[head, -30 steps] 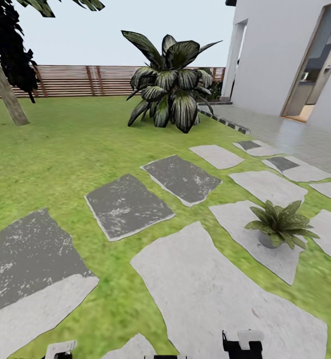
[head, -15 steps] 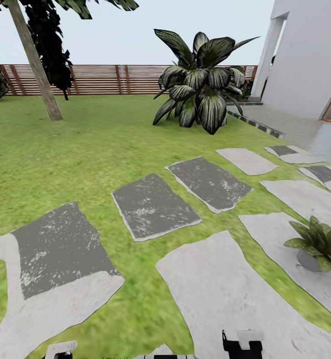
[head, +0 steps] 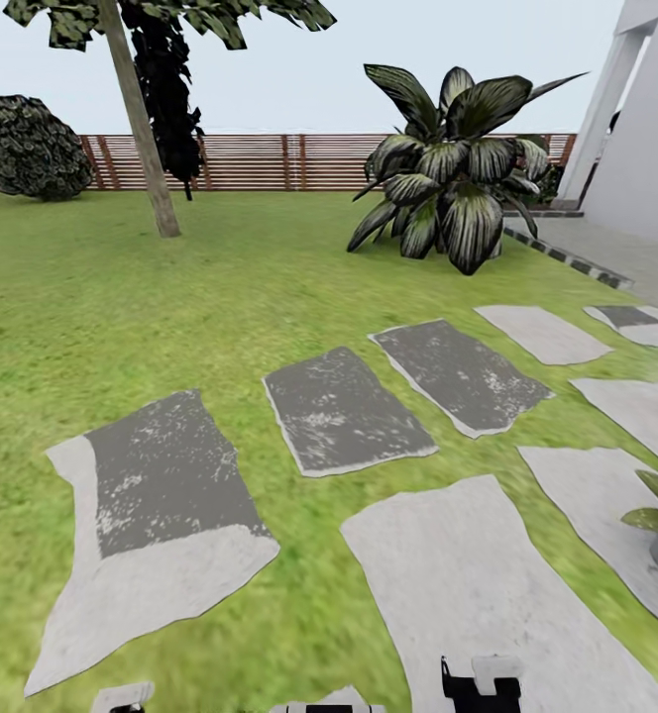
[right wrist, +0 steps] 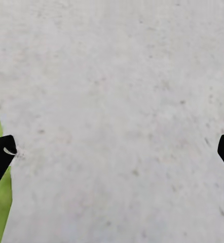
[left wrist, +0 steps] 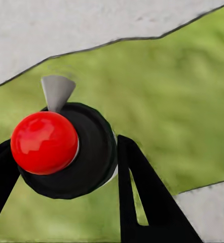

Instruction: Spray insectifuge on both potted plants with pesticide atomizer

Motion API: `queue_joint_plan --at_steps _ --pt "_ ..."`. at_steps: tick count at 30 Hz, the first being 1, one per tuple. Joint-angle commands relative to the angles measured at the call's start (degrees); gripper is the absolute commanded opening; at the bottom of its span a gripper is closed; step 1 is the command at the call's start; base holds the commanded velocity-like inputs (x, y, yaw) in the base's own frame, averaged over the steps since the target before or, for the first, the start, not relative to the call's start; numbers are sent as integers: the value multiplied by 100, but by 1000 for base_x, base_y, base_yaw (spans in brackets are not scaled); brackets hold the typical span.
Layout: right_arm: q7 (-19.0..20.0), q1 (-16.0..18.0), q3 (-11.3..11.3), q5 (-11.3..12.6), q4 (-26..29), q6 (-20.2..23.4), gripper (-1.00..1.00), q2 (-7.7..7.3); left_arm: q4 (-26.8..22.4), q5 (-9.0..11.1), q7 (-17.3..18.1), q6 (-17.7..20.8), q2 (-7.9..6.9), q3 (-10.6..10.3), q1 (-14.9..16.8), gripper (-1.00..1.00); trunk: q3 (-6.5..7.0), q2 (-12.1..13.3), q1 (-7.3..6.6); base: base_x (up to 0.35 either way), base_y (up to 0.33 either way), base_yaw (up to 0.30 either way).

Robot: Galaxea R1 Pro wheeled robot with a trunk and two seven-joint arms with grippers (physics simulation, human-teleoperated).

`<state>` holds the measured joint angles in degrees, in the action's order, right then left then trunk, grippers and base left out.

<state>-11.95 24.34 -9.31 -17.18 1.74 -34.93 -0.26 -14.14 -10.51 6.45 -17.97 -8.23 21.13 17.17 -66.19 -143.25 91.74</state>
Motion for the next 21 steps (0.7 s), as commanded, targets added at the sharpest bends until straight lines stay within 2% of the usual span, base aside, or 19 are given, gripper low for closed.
queue_joint_plan --at_steps 1,21 --pt "-31 2 -36 -64 -6 -14 100 0 33 -54 32 -21 -1 47 6 -100 -4 -2 -1 0 0 282" --pt "-35 2 -43 -73 -7 -14 100 -9 61 -58 32 -22 -3 40 6 -100 -4 -2 -1 0 0 282"
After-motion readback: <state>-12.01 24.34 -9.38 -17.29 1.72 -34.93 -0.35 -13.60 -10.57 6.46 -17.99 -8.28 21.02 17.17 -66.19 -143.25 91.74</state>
